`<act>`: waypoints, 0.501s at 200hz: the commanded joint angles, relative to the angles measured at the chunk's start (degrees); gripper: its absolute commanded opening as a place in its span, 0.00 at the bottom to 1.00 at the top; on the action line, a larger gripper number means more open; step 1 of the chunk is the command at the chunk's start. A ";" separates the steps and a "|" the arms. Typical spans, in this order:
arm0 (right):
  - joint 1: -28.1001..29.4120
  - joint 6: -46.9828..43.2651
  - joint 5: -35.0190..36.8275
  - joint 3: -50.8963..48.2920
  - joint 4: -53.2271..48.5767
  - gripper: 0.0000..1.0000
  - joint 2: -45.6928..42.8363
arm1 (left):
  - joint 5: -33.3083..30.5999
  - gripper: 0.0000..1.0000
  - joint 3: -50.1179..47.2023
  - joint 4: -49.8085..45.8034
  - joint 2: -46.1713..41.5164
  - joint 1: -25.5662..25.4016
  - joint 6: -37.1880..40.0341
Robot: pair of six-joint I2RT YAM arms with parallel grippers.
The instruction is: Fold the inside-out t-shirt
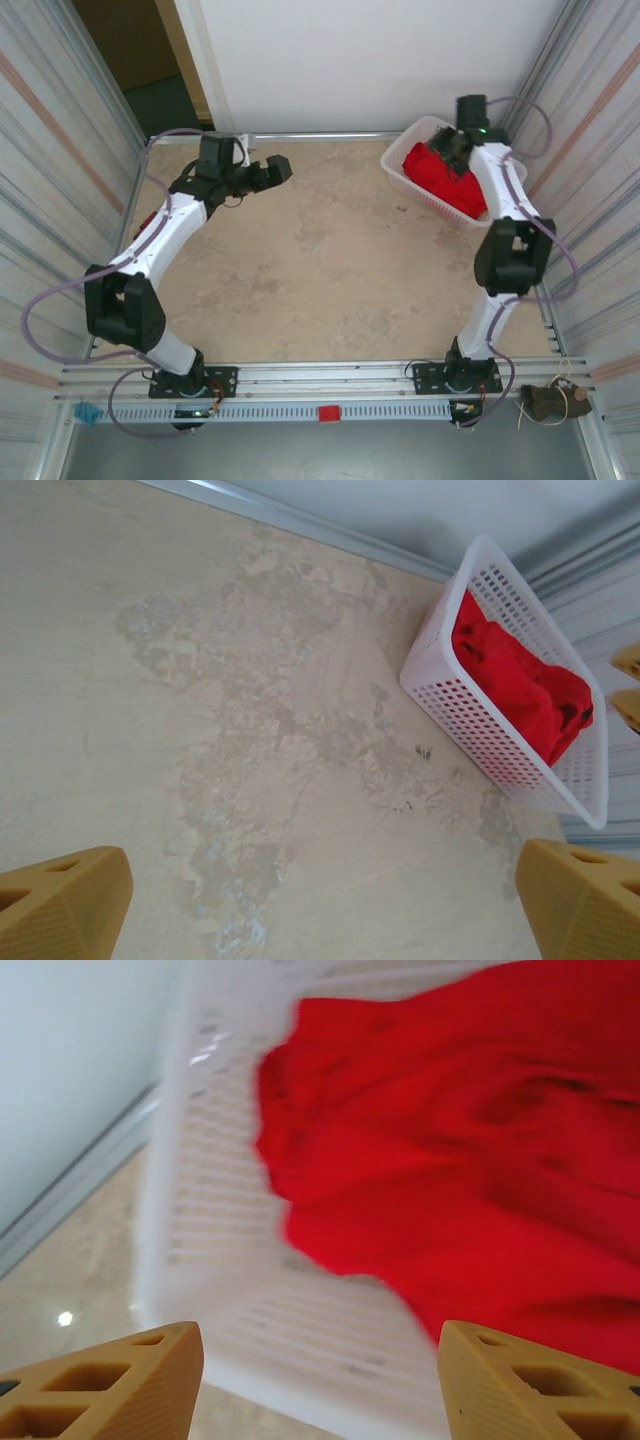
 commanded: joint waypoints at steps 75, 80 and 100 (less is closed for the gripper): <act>-9.07 -3.88 -1.17 -26.58 -0.71 0.53 -12.40 | 1.49 0.99 18.41 0.41 21.26 -11.09 -3.76; -9.07 -3.45 -1.84 -27.94 -0.71 0.52 -13.39 | 1.56 0.99 18.54 0.59 21.46 -11.28 -3.98; -8.58 -1.00 -5.85 -33.23 1.49 0.52 -18.53 | 1.53 0.99 17.46 1.60 21.11 -11.55 -4.79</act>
